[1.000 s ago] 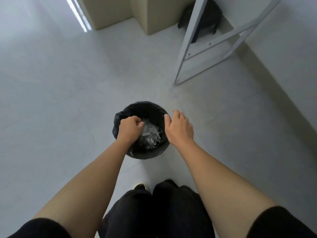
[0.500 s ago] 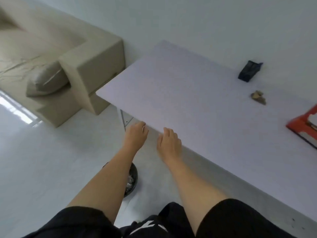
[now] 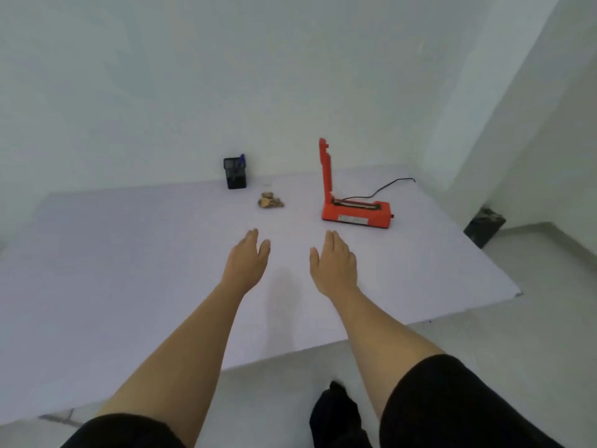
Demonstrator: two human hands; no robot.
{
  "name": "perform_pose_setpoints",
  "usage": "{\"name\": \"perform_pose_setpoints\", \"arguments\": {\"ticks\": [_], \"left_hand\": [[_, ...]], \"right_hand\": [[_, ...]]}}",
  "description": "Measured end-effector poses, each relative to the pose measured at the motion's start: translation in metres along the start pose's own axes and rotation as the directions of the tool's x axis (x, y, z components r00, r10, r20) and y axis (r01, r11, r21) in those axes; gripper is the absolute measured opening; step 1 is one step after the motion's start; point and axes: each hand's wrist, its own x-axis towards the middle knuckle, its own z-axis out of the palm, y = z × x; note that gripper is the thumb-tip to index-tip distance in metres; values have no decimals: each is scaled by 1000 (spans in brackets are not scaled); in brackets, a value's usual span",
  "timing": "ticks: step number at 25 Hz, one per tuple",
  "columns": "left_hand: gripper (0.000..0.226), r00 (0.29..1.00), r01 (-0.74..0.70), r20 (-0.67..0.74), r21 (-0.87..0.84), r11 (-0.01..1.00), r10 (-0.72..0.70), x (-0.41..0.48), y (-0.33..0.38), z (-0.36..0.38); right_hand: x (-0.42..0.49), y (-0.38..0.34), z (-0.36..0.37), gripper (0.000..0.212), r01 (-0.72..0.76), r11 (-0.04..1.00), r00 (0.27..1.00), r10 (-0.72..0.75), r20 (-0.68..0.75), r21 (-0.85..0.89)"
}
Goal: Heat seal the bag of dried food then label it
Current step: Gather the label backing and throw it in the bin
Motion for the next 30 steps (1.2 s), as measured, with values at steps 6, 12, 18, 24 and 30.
{"name": "perform_pose_setpoints", "arguments": {"ticks": [6,12,18,24,30], "left_hand": [[52,996,21,85,-28,999,-18,123,53,89],[51,975,183,136,-47,982,-175,228,87,167],[74,920,333,234,-49,942,-313,272,98,194],[62,959,255,152,-82,963,-241,293,117,205],[45,976,157,164,-89,984,-141,325,101,222]], "right_hand": [[121,129,-5,70,-194,980,979,195,-51,37],[239,225,4,72,-327,943,945,325,37,70],[278,285,31,84,-239,971,947,231,225,9],[299,299,46,63,-102,992,981,87,172,80],[350,309,56,62,-64,994,985,49,166,91]]}}
